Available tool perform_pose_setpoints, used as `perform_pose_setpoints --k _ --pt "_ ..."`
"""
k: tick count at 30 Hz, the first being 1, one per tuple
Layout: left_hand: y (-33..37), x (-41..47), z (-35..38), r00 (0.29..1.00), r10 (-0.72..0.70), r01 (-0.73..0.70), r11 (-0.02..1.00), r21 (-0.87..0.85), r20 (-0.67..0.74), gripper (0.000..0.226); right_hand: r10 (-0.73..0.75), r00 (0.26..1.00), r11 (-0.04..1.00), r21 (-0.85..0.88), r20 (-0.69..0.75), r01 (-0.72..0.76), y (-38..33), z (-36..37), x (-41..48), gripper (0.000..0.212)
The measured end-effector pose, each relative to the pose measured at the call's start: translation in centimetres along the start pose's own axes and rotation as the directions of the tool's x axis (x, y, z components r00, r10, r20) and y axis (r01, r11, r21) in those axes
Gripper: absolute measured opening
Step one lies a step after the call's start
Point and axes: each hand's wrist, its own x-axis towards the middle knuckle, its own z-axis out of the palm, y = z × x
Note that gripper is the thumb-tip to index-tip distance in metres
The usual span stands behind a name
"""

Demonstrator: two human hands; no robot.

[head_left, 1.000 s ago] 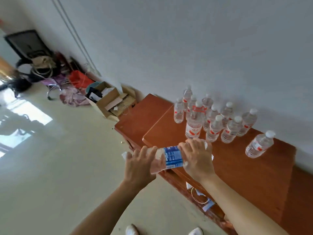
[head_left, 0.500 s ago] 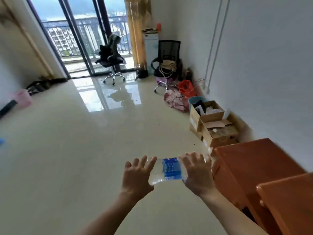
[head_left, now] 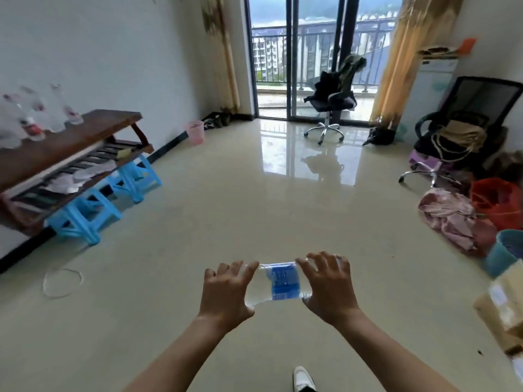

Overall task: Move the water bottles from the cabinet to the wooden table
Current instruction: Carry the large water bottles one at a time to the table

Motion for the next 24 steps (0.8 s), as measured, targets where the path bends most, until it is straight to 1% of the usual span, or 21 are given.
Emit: perform_pose_setpoints --k 4,6,7,10,14,16,19,22,24 --pt "-6.4 7.1 -1.7 0.983 -0.182 0.182 0.983 0.023 0.027 0.094 -0.137 0.986 0.990 0.024 0.091 0.136 -1.5 0.9 13.3 0.088" --pt "-10.3 10.2 -2.7 0.958 -0.283 0.281 0.959 0.032 0.040 0.095 -0.224 0.968 0.974 0.011 0.115 0.224 -3.1 1.2 20.1 0.086" --pt "-11.5 11.1 -3.1 0.945 -0.324 0.324 0.946 0.023 0.051 0.097 -0.255 0.963 0.967 0.006 0.093 0.255 -3.7 1.4 22.3 0.084" --pt "-16.5 13.2 -3.0 0.897 -0.435 0.437 0.899 -0.010 0.081 0.099 -0.391 0.910 0.919 0.002 0.139 0.395 -7.4 2.5 29.9 0.083" --pt "-25.4 15.8 -1.5 0.824 -0.565 0.567 0.823 -0.042 0.042 0.100 -0.530 0.832 0.845 0.021 0.165 0.535 -14.7 5.3 39.9 0.084" --pt "-30.7 17.3 -0.5 0.799 -0.601 0.602 0.796 -0.064 0.038 0.099 -0.586 0.796 0.807 0.023 0.152 0.590 -18.9 7.1 45.0 0.084" --pt "-38.7 19.5 0.3 0.774 -0.633 0.632 0.772 -0.074 0.013 0.100 -0.628 0.765 0.774 0.006 0.143 0.634 -25.0 8.9 51.6 0.085" --pt "-47.4 22.0 -0.6 0.755 -0.655 0.654 0.750 -0.097 0.025 0.102 -0.641 0.748 0.760 0.003 0.171 0.650 -31.3 9.3 58.4 0.085" --pt "-51.7 23.7 -1.6 0.766 -0.642 0.640 0.763 -0.092 0.005 0.104 -0.642 0.755 0.761 -0.005 0.134 0.649 -34.2 9.0 62.1 0.086"
